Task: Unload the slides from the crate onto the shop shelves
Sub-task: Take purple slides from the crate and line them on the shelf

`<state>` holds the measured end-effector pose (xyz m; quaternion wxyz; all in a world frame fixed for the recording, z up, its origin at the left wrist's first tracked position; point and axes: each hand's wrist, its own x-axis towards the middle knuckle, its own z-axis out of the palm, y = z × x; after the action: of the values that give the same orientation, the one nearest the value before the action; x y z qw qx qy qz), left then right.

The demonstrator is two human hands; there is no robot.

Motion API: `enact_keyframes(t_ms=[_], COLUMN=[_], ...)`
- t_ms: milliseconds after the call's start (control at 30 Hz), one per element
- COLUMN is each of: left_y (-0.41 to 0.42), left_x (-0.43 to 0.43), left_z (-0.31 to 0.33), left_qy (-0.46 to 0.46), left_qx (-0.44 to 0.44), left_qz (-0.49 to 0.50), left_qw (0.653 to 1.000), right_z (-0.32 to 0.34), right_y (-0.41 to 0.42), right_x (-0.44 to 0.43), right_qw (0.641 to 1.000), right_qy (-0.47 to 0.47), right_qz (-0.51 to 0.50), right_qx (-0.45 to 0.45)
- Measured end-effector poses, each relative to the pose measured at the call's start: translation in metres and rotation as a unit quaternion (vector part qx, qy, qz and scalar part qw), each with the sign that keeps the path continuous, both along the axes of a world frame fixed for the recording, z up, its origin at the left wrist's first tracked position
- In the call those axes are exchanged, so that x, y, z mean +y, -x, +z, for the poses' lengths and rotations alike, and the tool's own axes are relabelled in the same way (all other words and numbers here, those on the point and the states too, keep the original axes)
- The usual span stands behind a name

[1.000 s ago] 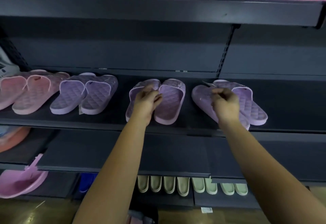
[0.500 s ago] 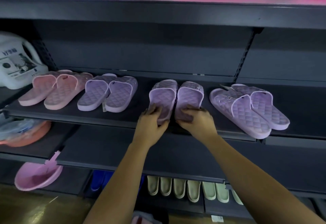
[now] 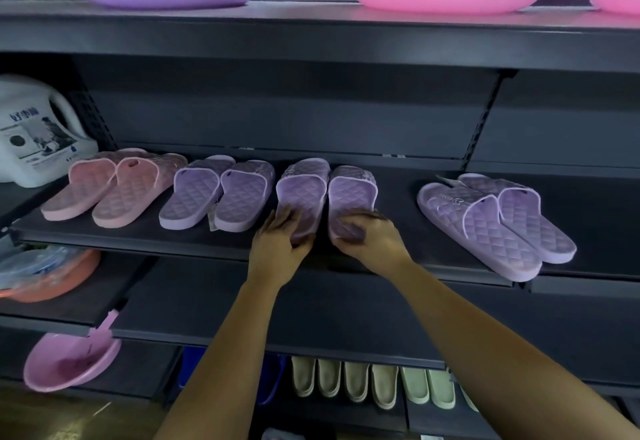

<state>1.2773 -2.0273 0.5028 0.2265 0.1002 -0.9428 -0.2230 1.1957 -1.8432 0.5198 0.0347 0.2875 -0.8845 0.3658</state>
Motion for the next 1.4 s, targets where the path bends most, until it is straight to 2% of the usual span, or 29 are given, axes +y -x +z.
enact_keyframes(t_ms=[167, 333, 400, 500, 667, 800, 900, 1000, 1067, 1200, 1400], left_y=[0.003, 0.007, 0.008, 0.012, 0.034, 0.053, 0.058, 0.062, 0.066, 0.071, 0.073], left_x=[-0.003, 0.001, 0.011, 0.035, 0.103, 0.181, 0.236, 0.271, 0.284, 0.294, 0.268], left_z=[-0.003, -0.005, -0.001, 0.006, 0.014, 0.014, 0.010, 0.003, -0.001, 0.001, -0.001], left_qy=[0.012, 0.024, 0.025, 0.019, 0.005, -0.027, -0.028, -0.034, -0.018, 0.027, 0.024], left_qx=[0.007, -0.003, -0.019, 0.023, 0.111, 0.119, 0.124, 0.106, 0.079, 0.043, 0.030], left_qz=[0.012, 0.034, 0.069, 0.112, 0.092, -0.029, -0.101, -0.111, -0.089, -0.049, -0.059], left_qw=[1.000, 0.999, 0.997, 0.993, 0.990, 0.992, 0.987, 0.988, 0.993, 0.998, 0.998], right_z=[0.002, 0.002, 0.007, 0.023, 0.052, 0.051, 0.036, 0.024, 0.019, 0.016, 0.013], right_y=[0.007, 0.005, 0.007, 0.010, 0.023, 0.042, 0.055, 0.064, 0.067, 0.070, 0.062], right_x=[-0.010, -0.017, -0.008, 0.016, 0.093, 0.179, 0.235, 0.267, 0.274, 0.273, 0.255], right_qw=[0.999, 0.997, 0.997, 0.998, 0.985, 0.965, 0.959, 0.970, 0.977, 0.982, 0.978], right_qy=[-0.028, -0.075, -0.067, -0.036, 0.099, 0.091, 0.045, 0.004, -0.023, -0.018, 0.009], right_qz=[0.008, 0.019, 0.040, 0.043, -0.040, -0.161, -0.248, -0.241, -0.209, -0.184, -0.209], right_qx=[-0.016, 0.013, 0.001, 0.028, 0.134, 0.186, 0.130, 0.005, -0.029, -0.028, -0.007])
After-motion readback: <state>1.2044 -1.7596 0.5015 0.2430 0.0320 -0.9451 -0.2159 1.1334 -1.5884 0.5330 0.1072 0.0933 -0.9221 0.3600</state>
